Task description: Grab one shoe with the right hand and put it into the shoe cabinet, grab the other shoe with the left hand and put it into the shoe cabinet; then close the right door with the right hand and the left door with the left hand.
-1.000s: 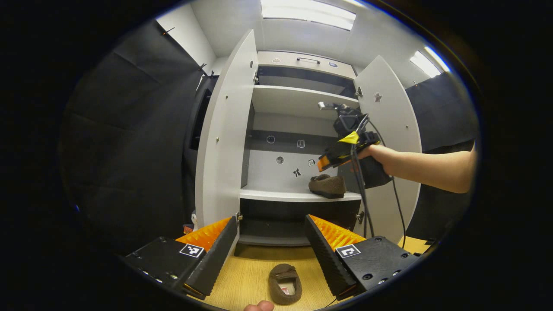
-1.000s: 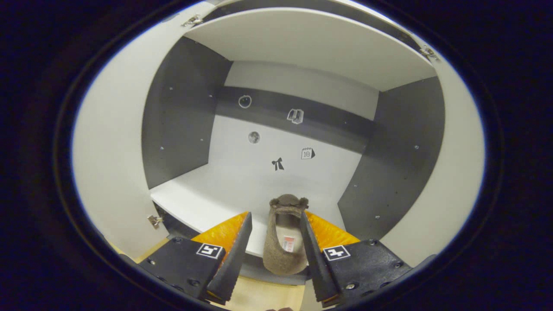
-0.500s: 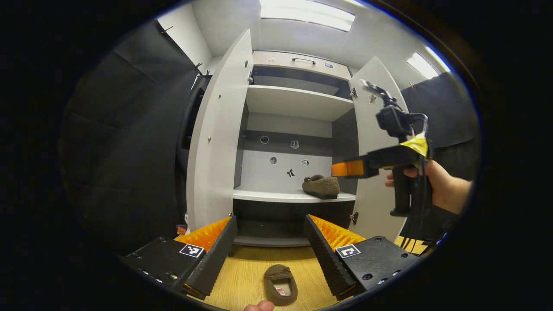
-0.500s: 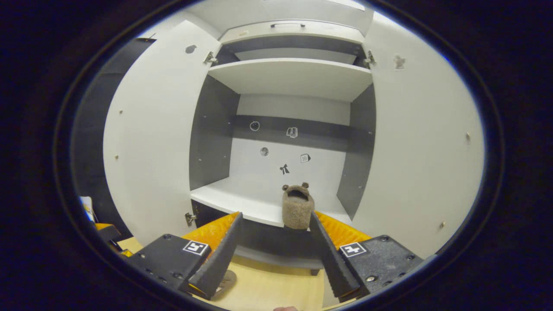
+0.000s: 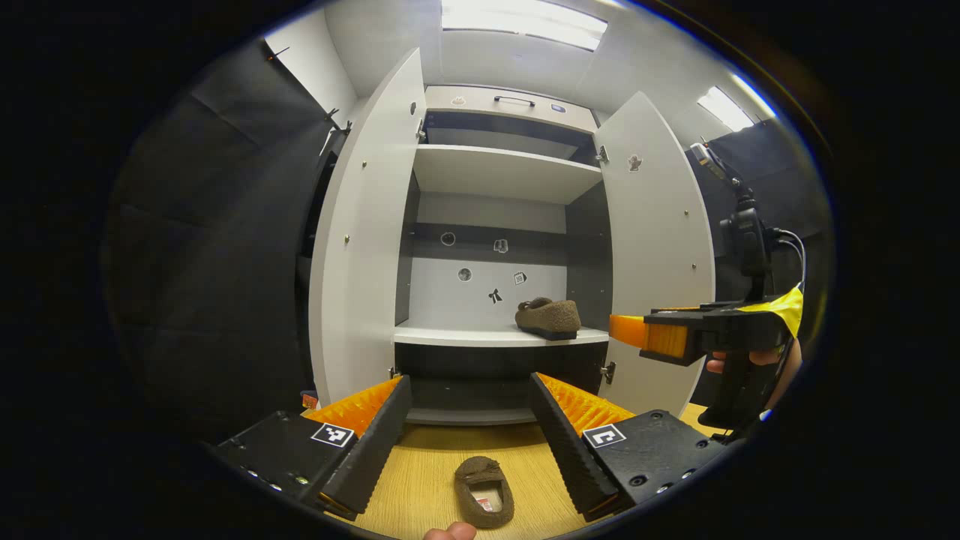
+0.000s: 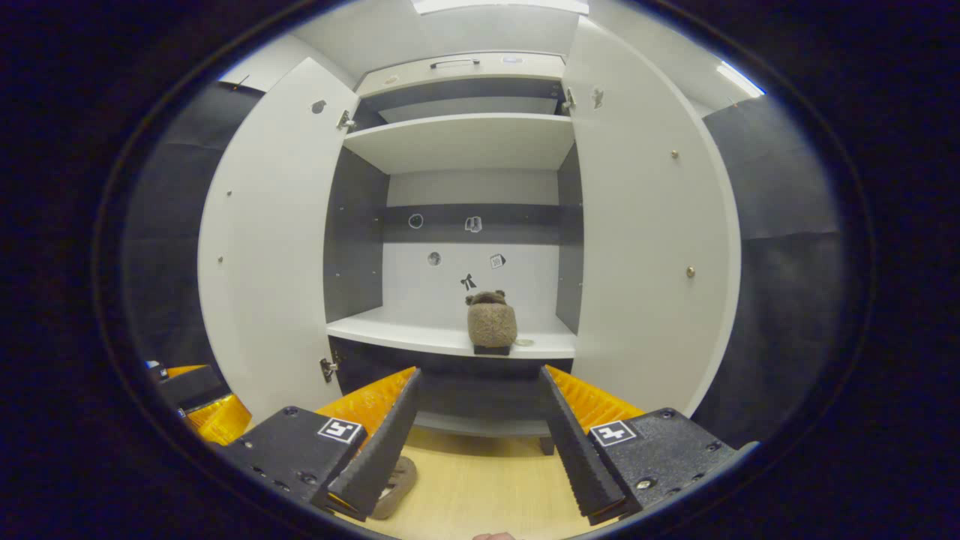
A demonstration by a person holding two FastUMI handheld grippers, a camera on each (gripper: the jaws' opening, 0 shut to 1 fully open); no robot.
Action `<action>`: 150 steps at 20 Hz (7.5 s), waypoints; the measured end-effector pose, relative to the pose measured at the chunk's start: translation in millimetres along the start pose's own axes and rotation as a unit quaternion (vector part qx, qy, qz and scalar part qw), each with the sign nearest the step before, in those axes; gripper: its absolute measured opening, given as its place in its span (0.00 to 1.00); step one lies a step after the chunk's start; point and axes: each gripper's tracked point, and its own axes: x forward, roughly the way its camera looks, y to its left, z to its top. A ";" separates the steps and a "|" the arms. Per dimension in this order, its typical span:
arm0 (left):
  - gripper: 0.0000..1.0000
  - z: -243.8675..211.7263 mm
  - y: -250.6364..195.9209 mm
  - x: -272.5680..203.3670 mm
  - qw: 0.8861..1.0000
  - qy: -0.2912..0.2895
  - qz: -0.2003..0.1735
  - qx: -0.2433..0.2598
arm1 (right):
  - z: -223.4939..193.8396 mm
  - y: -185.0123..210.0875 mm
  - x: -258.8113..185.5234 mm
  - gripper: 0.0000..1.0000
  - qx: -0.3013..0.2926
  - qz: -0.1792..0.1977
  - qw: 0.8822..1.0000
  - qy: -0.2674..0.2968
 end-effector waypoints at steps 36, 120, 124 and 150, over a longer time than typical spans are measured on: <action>0.96 -320.4 27.4 50.0 0.907 0.418 -0.005 -0.049 | -100.3 -58.2 -72.2 0.96 0.001 -0.079 0.996 0.038; 0.88 119.0 25.9 262.3 0.993 0.118 -0.004 -0.030 | -101.6 -40.3 -76.1 0.96 0.031 -0.043 0.998 0.040; 0.88 123.1 17.2 200.4 0.998 0.066 -0.008 -0.007 | -96.4 -31.8 -75.2 0.95 0.023 -0.030 0.999 0.036; 0.93 -65.1 6.9 -5.0 0.997 0.065 0.034 -0.010 | -110.3 -15.8 -89.5 1.00 0.037 -0.011 0.998 0.041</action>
